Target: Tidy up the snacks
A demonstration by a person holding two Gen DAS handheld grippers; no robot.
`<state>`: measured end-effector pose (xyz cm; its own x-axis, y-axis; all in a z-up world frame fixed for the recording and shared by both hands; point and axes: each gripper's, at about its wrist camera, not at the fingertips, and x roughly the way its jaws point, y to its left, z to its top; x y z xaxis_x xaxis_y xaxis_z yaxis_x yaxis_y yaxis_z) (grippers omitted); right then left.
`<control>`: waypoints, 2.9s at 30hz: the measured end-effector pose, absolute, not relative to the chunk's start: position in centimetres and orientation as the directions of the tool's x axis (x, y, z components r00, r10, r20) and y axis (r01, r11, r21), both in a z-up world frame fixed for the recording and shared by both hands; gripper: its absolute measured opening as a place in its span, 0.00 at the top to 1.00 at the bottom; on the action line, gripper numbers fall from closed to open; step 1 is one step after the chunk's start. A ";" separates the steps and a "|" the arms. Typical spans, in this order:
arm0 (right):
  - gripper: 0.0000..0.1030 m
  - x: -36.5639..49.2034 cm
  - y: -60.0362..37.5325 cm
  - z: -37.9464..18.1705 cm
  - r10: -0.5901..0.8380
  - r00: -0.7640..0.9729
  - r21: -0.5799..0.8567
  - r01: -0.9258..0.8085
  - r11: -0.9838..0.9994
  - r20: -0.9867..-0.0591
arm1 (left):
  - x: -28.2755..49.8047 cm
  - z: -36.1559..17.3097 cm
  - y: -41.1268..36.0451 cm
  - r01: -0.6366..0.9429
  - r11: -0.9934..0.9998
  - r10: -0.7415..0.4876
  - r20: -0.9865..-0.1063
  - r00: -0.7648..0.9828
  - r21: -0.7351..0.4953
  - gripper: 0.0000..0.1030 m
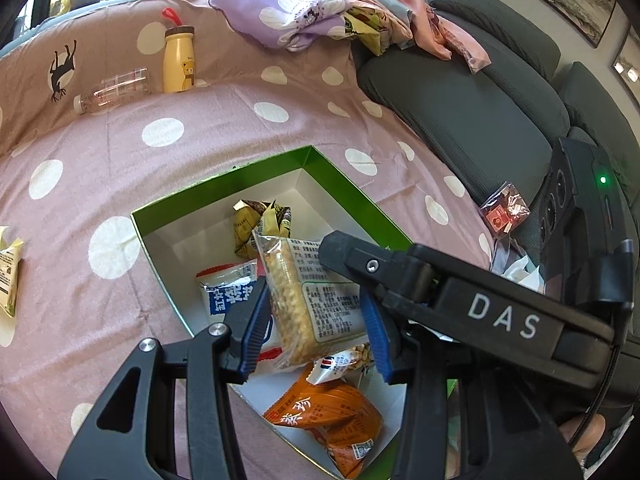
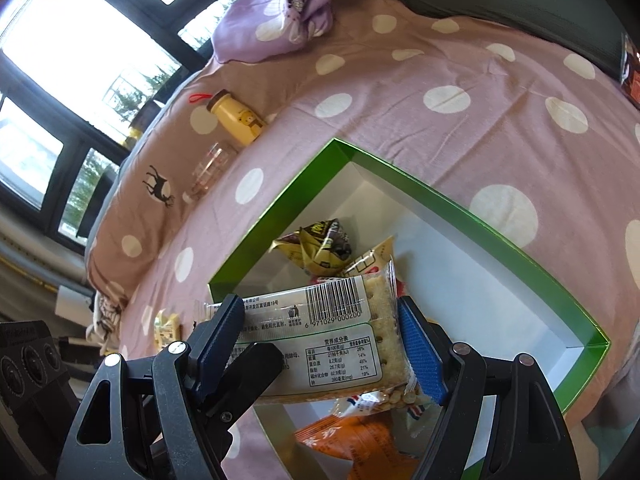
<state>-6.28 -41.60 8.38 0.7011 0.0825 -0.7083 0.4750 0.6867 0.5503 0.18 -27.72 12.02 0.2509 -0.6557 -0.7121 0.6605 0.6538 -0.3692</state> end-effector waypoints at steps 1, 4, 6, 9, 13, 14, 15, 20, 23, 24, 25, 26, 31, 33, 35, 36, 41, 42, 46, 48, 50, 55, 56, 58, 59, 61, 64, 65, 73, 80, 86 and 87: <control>0.23 -6.2 -41.7 8.3 0.082 0.699 0.549 0.478 0.686 -0.710 | 0.2 12.0 -27.8 0.660 0.654 -0.655 -0.713 0.249 -0.370 0.58; 0.23 -6.2 -41.9 8.0 0.080 0.690 0.545 0.489 0.681 -0.720 | 0.3 11.6 -28.0 0.657 0.654 -0.653 -0.719 0.239 -0.376 0.58; 0.23 -6.1 -42.0 7.8 0.082 0.684 0.544 0.494 0.678 -0.724 | 0.4 11.4 -28.2 0.654 0.654 -0.651 -0.723 0.232 -0.380 0.58; 0.23 -6.0 -42.3 7.4 0.086 0.674 0.542 0.504 0.673 -0.734 | 0.5 11.0 -28.4 0.649 0.655 -0.649 -0.728 0.219 -0.389 0.58; 0.23 -5.9 -42.7 6.9 0.083 0.659 0.534 0.521 0.666 -0.747 | 0.7 10.5 -28.8 0.644 0.654 -0.645 -0.737 0.203 -0.396 0.58; 0.23 -5.8 -42.7 6.8 0.083 0.657 0.533 0.524 0.664 -0.750 | 0.7 10.4 -28.9 0.644 0.655 -0.643 -0.739 0.199 -0.396 0.58; 0.23 -5.8 -42.8 6.6 0.084 0.653 0.532 0.527 0.663 -0.752 | 0.8 10.3 -29.0 0.644 0.654 -0.643 -0.740 0.197 -0.397 0.58; 0.23 -5.6 -43.0 6.2 0.086 0.640 0.525 0.538 0.659 -0.763 | 1.0 9.8 -29.1 0.637 0.655 -0.640 -0.746 0.181 -0.407 0.57; 0.23 -5.4 -43.1 5.9 0.089 0.628 0.520 0.546 0.657 -0.773 | 1.2 9.4 -29.1 0.631 0.655 -0.638 -0.751 0.169 -0.416 0.57; 0.23 -5.4 -43.1 5.8 0.088 0.624 0.517 0.550 0.656 -0.776 | 1.2 9.3 -29.1 0.630 0.655 -0.637 -0.753 0.165 -0.416 0.57; 0.23 -5.4 -43.1 5.6 0.089 0.620 0.515 0.553 0.655 -0.780 | 1.2 9.1 -29.2 0.630 0.656 -0.635 -0.755 0.162 -0.417 0.57; 0.23 -5.3 -43.1 5.5 0.089 0.617 0.513 0.556 0.654 -0.782 | 1.3 8.9 -29.2 0.629 0.658 -0.631 -0.759 0.160 -0.414 0.57; 0.23 -5.2 -43.1 5.3 0.081 0.608 0.501 0.563 0.658 -0.790 | 1.4 8.5 -29.2 0.623 0.659 -0.630 -0.762 0.149 -0.422 0.57; 0.23 -5.1 -43.1 5.3 0.076 0.606 0.496 0.565 0.659 -0.792 | 1.7 8.3 -29.2 0.616 0.656 -0.634 -0.761 0.137 -0.436 0.57; 0.23 -5.1 -43.2 5.2 0.080 0.605 0.499 0.566 0.656 -0.792 | 1.7 8.2 -29.2 0.613 0.656 -0.636 -0.760 0.135 -0.440 0.57; 0.23 -5.0 -43.2 5.2 0.079 0.605 0.498 0.567 0.656 -0.792 | 1.7 8.2 -29.2 0.613 0.656 -0.636 -0.759 0.136 -0.440 0.57; 0.23 -5.0 -43.2 5.1 0.072 0.599 0.491 0.576 0.653 -0.797 | 1.8 8.0 -29.3 0.609 0.659 -0.633 -0.763 0.132 -0.441 0.56; 0.23 -5.0 -43.3 5.0 0.072 0.597 0.491 0.578 0.652 -0.799 | 1.8 8.0 -29.3 0.608 0.660 -0.632 -0.763 0.134 -0.441 0.55; 0.23 -4.9 -43.3 5.0 0.071 0.594 0.489 0.582 0.650 -0.801 | 1.9 7.9 -29.2 0.604 0.664 -0.630 -0.765 0.136 -0.440 0.54; 0.23 -4.9 -43.3 4.9 0.067 0.590 0.484 0.586 0.649 -0.804 | 1.9 7.9 -29.3 0.605 0.669 -0.624 -0.768 0.141 -0.432 0.53; 0.23 -4.9 -43.4 4.8 0.071 0.589 0.487 0.587 0.647 -0.805 | 1.8 7.8 -29.3 0.606 0.673 -0.619 -0.772 0.146 -0.425 0.52; 0.23 -4.7 -43.4 4.7 0.071 0.583 0.483 0.592 0.645 -0.809 | 1.8 7.8 -29.3 0.606 0.678 -0.613 -0.775 0.155 -0.415 0.52; 0.23 -4.7 -43.4 4.7 0.071 0.582 0.482 0.592 0.646 -0.810 | 1.8 7.8 -29.3 0.607 0.680 -0.611 -0.776 0.156 -0.412 0.52; 0.23 -4.7 -43.3 4.7 0.069 0.580 0.479 0.594 0.647 -0.812 | 1.8 7.8 -29.3 0.608 0.682 -0.607 -0.779 0.159 -0.407 0.51; 0.23 -4.7 -43.3 4.7 0.070 0.578 0.478 0.594 0.647 -0.813 | 1.8 7.8 -29.3 0.609 0.684 -0.604 -0.781 0.161 -0.402 0.51; 0.23 -4.6 -43.3 4.6 0.071 0.573 0.474 0.596 0.648 -0.816 | 1.7 7.7 -29.3 0.610 0.689 -0.597 -0.785 0.169 -0.392 0.50; 0.23 -4.5 -43.3 4.5 0.068 0.567 0.468 0.601 0.648 -0.821 | 1.7 7.7 -29.3 0.611 0.695 -0.587 -0.789 0.179 -0.379 0.50; 0.23 -4.5 -43.3 4.4 0.066 0.563 0.464 0.603 0.649 -0.824 | 1.7 7.7 -29.3 0.612 0.696 -0.586 -0.790 0.182 -0.375 0.49; 0.23 -4.5 -43.3 4.4 0.066 0.561 0.463 0.605 0.648 -0.825 | 1.7 7.7 -29.3 0.613 0.697 -0.585 -0.789 0.186 -0.372 0.49; 0.21 -4.5 -43.3 4.3 0.063 0.558 0.460 0.610 0.646 -0.828 | 1.8 7.6 -29.3 0.614 0.701 -0.581 -0.790 0.196 -0.363 0.47; 0.20 -4.5 -43.3 4.3 0.059 0.556 0.456 0.613 0.645 -0.829 | 1.6 7.7 -29.4 0.615 0.705 -0.576 -0.791 0.206 -0.353 0.44; 0.20 -4.6 -43.3 4.3 0.058 0.556 0.456 0.613 0.645 -0.829 | 1.6 7.7 -29.4 0.615 0.705 -0.576 -0.791 0.206 -0.353 0.44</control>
<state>-4.57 -43.32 4.32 0.5556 0.0579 -0.8294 0.6131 0.6452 0.4558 1.62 -29.36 7.67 0.2057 -0.5764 -0.7908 0.6154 0.7045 -0.3534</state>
